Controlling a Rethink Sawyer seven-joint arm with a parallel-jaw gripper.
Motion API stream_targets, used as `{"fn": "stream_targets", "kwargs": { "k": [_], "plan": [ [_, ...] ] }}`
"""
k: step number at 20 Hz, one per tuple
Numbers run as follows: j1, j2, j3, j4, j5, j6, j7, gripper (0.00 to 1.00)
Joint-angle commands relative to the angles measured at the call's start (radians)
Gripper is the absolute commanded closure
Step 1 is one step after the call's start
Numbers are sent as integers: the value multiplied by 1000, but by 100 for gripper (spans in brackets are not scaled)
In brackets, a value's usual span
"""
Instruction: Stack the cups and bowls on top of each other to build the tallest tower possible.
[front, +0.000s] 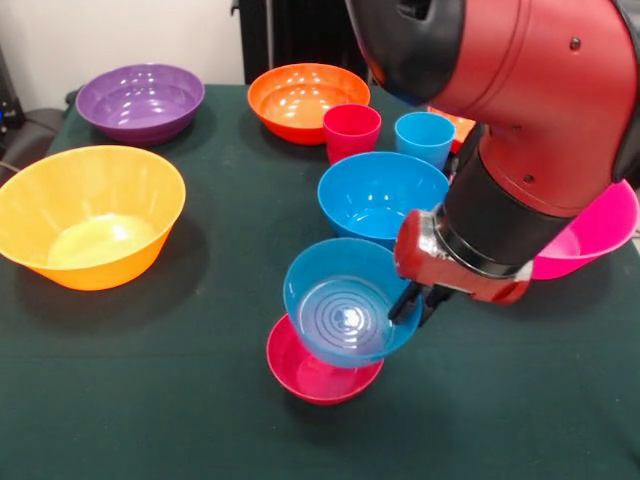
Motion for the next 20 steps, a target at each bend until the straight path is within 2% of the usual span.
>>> {"fn": "stream_targets", "kwargs": {
  "k": [1, 5, 7, 20],
  "plan": [
    [4, 63, 80, -22, -3, -31, 19, 100],
    [-1, 64, 87, 19, -1, -110, 15, 100],
    [-6, 78, 91, 10, -1, -130, 10, 100],
    [-19, 109, 105, -21, 11, -161, -34, 100]
  ]
}}
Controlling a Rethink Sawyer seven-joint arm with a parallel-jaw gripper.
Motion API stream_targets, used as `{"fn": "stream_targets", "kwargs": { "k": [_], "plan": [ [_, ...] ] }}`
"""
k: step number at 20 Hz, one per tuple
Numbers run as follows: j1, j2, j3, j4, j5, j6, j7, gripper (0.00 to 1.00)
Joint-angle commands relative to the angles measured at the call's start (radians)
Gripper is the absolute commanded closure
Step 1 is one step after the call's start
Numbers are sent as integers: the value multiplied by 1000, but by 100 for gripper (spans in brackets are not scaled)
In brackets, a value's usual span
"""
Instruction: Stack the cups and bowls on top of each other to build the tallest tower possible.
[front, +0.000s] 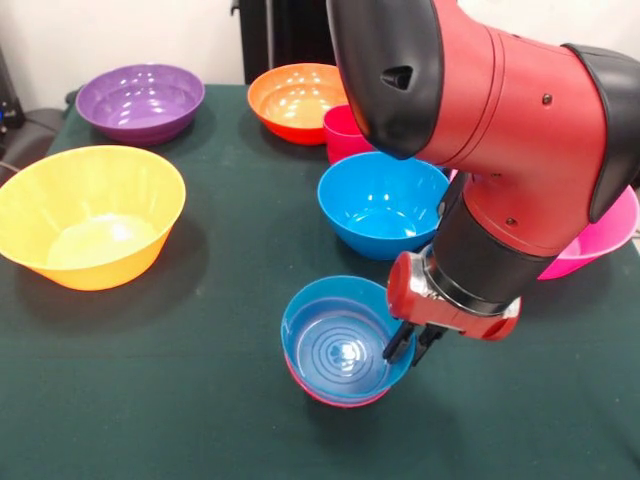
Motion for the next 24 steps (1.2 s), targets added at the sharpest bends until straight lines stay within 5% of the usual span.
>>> {"fn": "stream_targets", "kwargs": {
  "k": [1, 24],
  "plan": [
    [-8, 51, 105, 5, 8, -59, -37, 100],
    [-16, 8, 50, 85, -27, -106, -45, 100]
  ]
}}
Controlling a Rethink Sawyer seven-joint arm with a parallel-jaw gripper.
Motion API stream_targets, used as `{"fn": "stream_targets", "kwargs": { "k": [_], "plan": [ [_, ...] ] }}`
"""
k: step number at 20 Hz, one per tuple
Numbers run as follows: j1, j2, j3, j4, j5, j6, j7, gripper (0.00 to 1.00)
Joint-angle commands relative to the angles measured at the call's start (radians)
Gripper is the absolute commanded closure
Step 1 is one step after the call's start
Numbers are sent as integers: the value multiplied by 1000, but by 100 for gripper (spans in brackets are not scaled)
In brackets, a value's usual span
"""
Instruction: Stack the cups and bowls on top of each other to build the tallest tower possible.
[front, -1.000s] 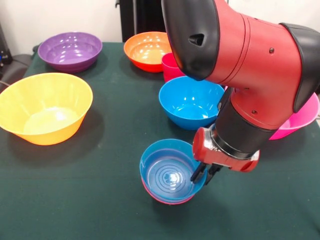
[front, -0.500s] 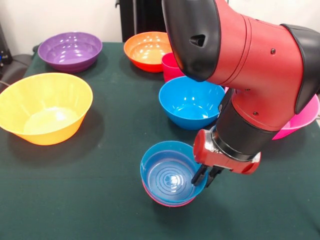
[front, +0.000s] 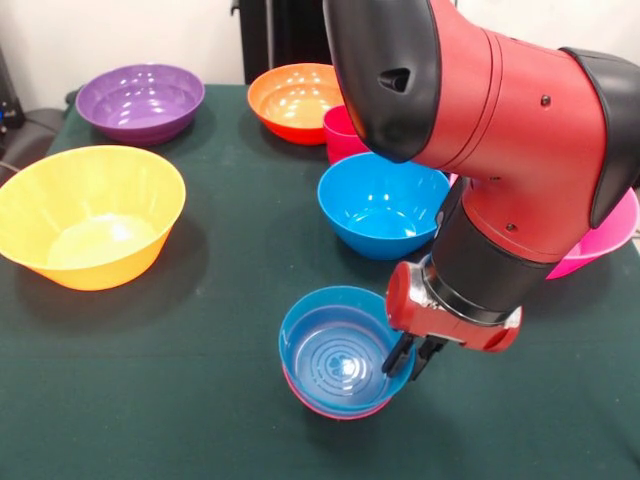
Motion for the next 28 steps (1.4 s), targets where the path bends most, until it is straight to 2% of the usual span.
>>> {"fn": "stream_targets", "kwargs": {
  "k": [1, 11, 28],
  "plan": [
    [-14, -6, 51, 109, -28, -76, -49, 100],
    [-23, -34, 44, 155, -32, -102, -77, 100],
    [-34, -30, 32, 190, -48, -164, -76, 100]
  ]
}}
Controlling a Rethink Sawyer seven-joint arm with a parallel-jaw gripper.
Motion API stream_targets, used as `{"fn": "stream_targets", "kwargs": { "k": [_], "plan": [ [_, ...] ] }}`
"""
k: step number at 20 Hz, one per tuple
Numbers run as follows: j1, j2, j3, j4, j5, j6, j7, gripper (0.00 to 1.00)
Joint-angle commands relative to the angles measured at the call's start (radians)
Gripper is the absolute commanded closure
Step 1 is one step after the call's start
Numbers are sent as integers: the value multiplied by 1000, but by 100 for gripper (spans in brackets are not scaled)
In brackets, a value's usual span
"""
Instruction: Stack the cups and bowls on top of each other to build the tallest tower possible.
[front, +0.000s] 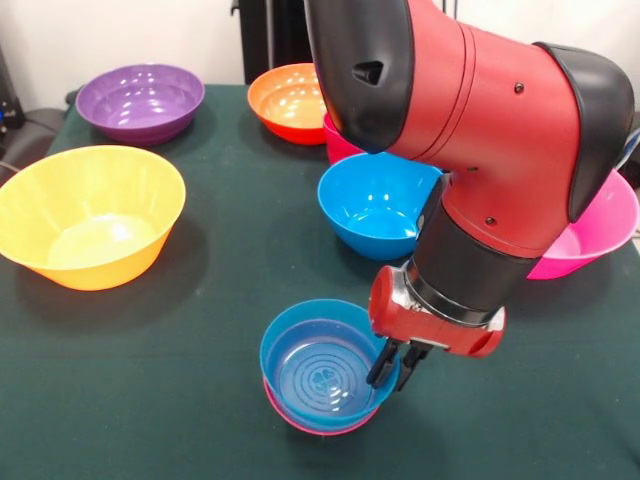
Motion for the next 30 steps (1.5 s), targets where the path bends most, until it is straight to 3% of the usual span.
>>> {"fn": "stream_targets", "kwargs": {
  "k": [1, 12, 30],
  "plan": [
    [-26, 7, 46, 112, -44, -47, -75, 100],
    [-36, -17, 42, 152, -47, -66, -95, 100],
    [-47, 17, 38, 84, -55, -38, -121, 100]
  ]
}}
